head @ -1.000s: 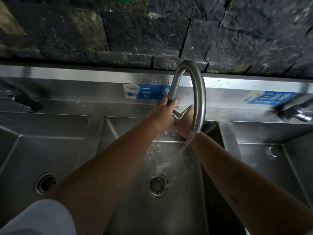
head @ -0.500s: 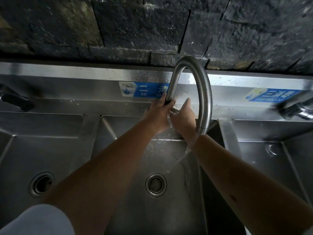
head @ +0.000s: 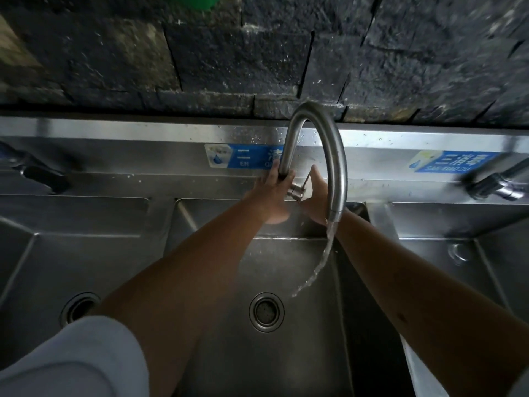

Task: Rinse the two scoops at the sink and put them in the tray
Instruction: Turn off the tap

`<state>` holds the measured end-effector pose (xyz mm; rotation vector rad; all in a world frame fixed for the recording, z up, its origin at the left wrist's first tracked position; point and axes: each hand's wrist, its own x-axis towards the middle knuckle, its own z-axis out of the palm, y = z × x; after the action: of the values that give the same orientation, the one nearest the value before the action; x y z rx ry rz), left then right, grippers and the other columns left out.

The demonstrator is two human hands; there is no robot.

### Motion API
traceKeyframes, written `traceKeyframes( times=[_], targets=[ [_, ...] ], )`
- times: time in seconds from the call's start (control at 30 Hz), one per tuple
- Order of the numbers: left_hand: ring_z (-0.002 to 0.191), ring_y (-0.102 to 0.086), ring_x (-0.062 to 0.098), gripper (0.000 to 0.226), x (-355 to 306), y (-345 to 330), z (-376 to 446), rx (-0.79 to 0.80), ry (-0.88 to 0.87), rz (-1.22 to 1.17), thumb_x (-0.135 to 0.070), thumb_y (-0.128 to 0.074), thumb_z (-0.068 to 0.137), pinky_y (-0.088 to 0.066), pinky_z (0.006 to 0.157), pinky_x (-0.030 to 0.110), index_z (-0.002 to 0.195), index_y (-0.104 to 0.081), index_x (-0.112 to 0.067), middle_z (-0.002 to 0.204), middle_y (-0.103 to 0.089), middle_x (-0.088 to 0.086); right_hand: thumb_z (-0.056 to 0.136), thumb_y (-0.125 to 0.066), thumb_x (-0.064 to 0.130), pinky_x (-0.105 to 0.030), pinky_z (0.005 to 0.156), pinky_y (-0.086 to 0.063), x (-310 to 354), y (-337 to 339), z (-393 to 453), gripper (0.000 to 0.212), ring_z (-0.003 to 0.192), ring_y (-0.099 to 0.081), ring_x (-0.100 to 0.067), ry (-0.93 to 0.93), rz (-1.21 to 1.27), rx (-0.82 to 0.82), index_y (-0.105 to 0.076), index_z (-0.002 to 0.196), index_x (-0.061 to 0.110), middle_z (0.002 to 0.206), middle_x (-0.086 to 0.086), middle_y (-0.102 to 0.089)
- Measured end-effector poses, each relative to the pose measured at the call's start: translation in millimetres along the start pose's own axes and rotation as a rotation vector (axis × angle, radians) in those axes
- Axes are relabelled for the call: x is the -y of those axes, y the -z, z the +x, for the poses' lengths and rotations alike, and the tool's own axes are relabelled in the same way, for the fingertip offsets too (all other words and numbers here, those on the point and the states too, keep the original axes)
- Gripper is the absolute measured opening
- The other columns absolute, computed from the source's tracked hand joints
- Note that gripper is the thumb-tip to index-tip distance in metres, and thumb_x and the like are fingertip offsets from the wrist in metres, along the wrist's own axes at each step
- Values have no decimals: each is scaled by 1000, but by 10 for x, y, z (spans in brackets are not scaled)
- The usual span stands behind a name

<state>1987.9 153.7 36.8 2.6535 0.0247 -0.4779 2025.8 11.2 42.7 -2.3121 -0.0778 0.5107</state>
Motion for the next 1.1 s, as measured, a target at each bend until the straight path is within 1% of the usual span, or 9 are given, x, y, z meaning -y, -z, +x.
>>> traceKeyframes(
  times=[0.07,0.13,0.2,0.3,0.4,0.5,0.77,0.93,1.1],
  targets=[
    [146,9,44,104,-73,16,-33,20,28,43,-21,-65,78,-18,112,67,149,8,-41,158,30,1,94,-58,6,-3,76,-48,-14,146,-66,63,130,-46,-29,24,18,72,-28,150,6,151,-21,-40],
    [146,7,43,99,-132,-8,-123,-19,19,55,-31,-63,80,-18,113,66,151,5,-37,160,23,6,88,-69,15,-38,109,-43,-16,253,-187,89,140,-35,-34,91,-240,110,-11,155,13,156,-21,-30],
    [147,7,42,93,-159,-67,-289,-73,6,56,-43,-58,85,-14,115,65,151,7,-35,162,18,8,87,-68,29,-53,115,-32,-72,260,-321,89,146,-24,-36,147,-481,132,-12,155,16,159,-22,-21],
    [147,5,42,86,-179,-183,-615,-112,7,83,-51,-52,89,-8,115,59,151,4,-34,163,14,7,90,-56,49,-59,117,-22,-198,192,-556,78,151,-3,-30,198,-656,140,-20,153,20,165,-10,-5],
    [147,3,41,83,-185,-257,-948,-125,7,130,-55,-48,89,-10,116,58,152,0,-32,163,11,7,84,-51,64,-61,117,-21,-300,82,-893,91,151,3,-29,219,-656,131,-6,154,28,165,-6,1],
    [148,3,38,80,-190,-343,-1273,-130,8,164,-60,-42,88,-13,117,58,152,-3,-32,163,10,8,83,-48,68,-57,118,-18,-399,-26,-1252,96,150,4,-26,202,-644,119,6,153,29,164,-1,9],
    [148,7,36,82,-244,-734,-2091,-158,19,205,-75,-23,83,-10,115,58,150,-2,-33,163,10,7,79,-42,78,-52,118,-13,-629,-164,-2036,100,150,4,-24,252,-682,105,4,153,30,165,0,7],
    [148,10,35,91,-254,-927,-2427,-136,54,207,-84,-20,76,-8,115,58,150,2,-35,162,18,6,62,-31,94,-54,117,-10,-800,-218,-2372,117,150,9,-24,227,-718,117,5,153,30,164,0,11],
    [147,15,35,99,-259,-1079,-2612,-109,53,208,-90,-16,68,-5,114,59,149,7,-38,160,24,5,41,-14,104,-58,116,-1,-979,-329,-2601,134,146,23,-26,195,-774,158,12,151,34,157,0,30]
  ],
)
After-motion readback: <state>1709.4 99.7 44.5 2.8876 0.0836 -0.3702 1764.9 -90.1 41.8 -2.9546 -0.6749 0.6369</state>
